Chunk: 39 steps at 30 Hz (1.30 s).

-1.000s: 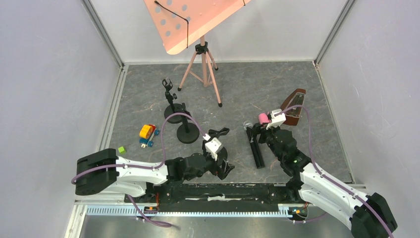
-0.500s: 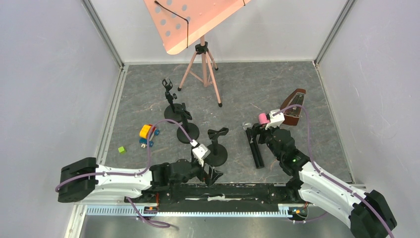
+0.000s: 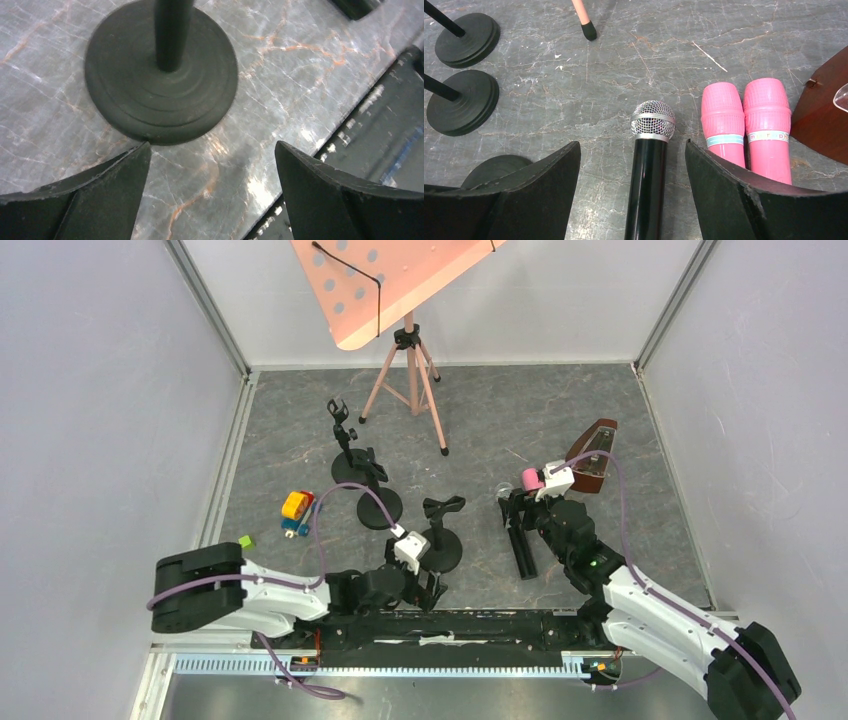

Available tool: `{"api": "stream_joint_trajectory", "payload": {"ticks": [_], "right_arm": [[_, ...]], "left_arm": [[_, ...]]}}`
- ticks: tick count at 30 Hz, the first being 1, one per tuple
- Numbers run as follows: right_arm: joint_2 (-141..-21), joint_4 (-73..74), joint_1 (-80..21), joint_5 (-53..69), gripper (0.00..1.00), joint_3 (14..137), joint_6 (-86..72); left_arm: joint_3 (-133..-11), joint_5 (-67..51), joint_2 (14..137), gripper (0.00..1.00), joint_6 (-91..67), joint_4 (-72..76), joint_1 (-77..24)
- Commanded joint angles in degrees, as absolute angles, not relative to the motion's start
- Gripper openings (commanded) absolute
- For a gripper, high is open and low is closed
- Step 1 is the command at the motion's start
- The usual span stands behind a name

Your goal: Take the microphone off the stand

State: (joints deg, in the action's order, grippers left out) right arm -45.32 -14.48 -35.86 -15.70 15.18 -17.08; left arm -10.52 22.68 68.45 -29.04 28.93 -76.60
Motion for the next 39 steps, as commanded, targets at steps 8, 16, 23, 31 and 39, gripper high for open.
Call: {"api": "stream_joint_trajectory", "payload": {"ticks": [8,16,23,31,39], "right_arm": [[-45.7,-14.7,-35.6,-17.5,0.82,17.6,-16.7],[-45.5,-13.7,-35.6,-20.2,0.82,17.7,-17.5],[-46.8,-11.0,-35.6,-20.0,0.81,19.0,-17.3],[-55.2,-3.1,-34.6,-8.5,0.77,26.1,-17.4],[-64.2,-3.9,-31.8,4.9,0.69,28.0,-17.2]], "left_arm": [[-17.8,33.7,82.5,1.0,-42.3,34.6,-76.6],[-23.8,34.8,88.4,1.0,-43.8,31.7,-73.6],[-23.1,29.3,91.0,1.0,-43.2,40.1,-66.5],[-25.8,22.7,91.4,1.0,-38.9,40.6,-59.9],[-20.8,14.8,85.3,1.0,-38.9,43.6,-59.5]]}}
